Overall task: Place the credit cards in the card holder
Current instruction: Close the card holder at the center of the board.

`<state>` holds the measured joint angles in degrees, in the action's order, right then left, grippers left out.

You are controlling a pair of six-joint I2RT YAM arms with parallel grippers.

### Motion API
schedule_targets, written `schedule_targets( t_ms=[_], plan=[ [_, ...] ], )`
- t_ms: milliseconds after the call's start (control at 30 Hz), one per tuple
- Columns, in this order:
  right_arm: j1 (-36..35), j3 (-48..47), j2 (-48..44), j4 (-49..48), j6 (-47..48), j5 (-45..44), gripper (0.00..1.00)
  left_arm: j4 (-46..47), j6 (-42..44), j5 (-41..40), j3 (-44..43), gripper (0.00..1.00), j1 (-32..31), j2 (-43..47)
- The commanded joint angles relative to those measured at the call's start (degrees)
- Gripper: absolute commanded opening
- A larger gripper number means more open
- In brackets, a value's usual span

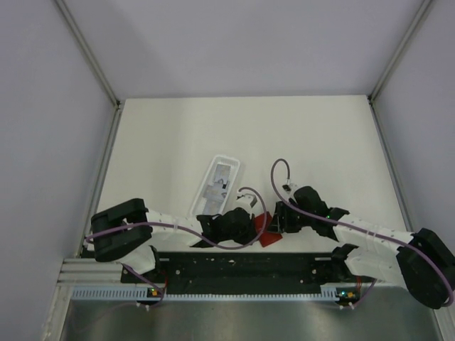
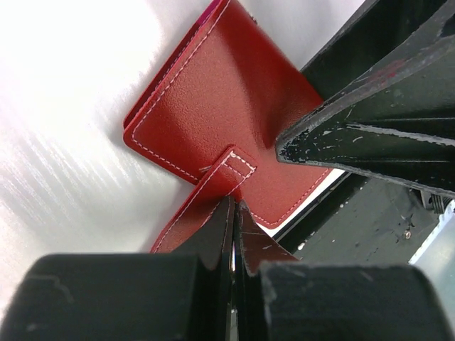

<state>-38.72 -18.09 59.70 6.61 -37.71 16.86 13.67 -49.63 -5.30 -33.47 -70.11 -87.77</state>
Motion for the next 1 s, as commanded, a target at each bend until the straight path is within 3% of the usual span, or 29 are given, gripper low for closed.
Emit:
schedule_targets(
  t_ms=[0,267,467,667,800,967],
  plan=[
    [0.58,1.56,1.64,-9.41,-1.04,6.15,0.46,1.80,-0.47,-0.24,1.22,0.00,-0.21,-0.92],
    [0.58,3.41,5.42,-16.19,-2.54,10.03,0.44,2.24,-0.73,-0.50,1.75,0.00,-0.21,-1.18],
    [0.58,2.45,3.68,-13.83,-1.75,9.78,0.16,2.15,-0.65,-0.67,1.75,0.00,-0.21,-1.18],
    [0.58,-4.05,-7.13,3.54,1.67,0.47,0.01,-1.97,0.49,-2.61,0.96,0.00,-0.21,3.38],
    [0.58,-12.04,-12.50,18.14,3.96,-10.59,0.00,-5.58,1.11,-5.50,0.69,0.00,-0.21,8.04],
    [0.58,-23.81,-8.04,36.51,3.62,-25.19,0.00,-9.89,1.20,-9.72,0.51,0.00,-0.21,14.02]
  ],
)
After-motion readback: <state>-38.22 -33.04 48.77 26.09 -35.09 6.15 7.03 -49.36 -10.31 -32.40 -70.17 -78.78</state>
